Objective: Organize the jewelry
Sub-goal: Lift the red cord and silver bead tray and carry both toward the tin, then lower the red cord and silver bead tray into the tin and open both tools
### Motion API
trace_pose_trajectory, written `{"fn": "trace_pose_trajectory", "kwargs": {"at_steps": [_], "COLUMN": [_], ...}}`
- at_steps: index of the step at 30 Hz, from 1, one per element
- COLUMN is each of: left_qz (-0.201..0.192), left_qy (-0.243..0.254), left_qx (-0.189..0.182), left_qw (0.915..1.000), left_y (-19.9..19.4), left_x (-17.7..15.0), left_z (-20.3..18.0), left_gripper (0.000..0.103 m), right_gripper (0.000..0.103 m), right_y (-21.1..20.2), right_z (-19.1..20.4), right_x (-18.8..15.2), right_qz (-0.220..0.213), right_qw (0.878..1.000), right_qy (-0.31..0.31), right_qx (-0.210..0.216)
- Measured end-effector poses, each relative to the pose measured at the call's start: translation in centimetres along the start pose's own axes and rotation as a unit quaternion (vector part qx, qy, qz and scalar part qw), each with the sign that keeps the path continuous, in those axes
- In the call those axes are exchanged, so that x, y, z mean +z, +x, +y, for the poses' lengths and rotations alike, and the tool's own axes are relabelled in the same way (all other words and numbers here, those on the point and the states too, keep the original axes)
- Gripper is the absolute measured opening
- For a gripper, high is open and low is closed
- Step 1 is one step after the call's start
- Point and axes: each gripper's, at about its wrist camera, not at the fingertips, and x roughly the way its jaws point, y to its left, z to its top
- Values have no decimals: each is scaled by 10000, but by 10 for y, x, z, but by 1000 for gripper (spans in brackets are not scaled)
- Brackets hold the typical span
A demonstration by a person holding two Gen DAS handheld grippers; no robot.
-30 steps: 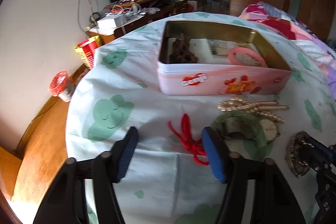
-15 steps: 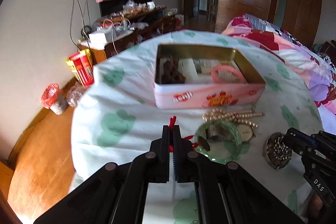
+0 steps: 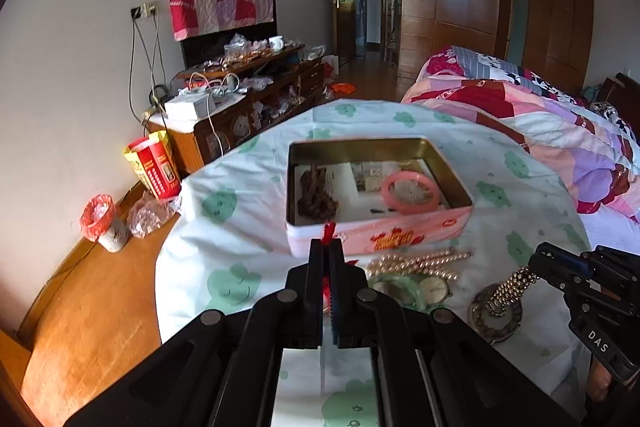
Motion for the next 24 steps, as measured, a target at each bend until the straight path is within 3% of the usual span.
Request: {"fn": "trace_pose_trajectory", "kwargs": {"at_steps": [24], "left_qz": [-96], "left_qy": [269], "left_qx": [94], "left_qw": [9995], "left_y": [3], "left_x": [52], "left_z": [1], "left_gripper": [1], "right_gripper": [13], "right_y": [-14], "right_z": [-25], "right_x": [52], "right_qz": [-448], "right_qw": [9989], "right_qy": [-96], "right_qx": [-99]}}
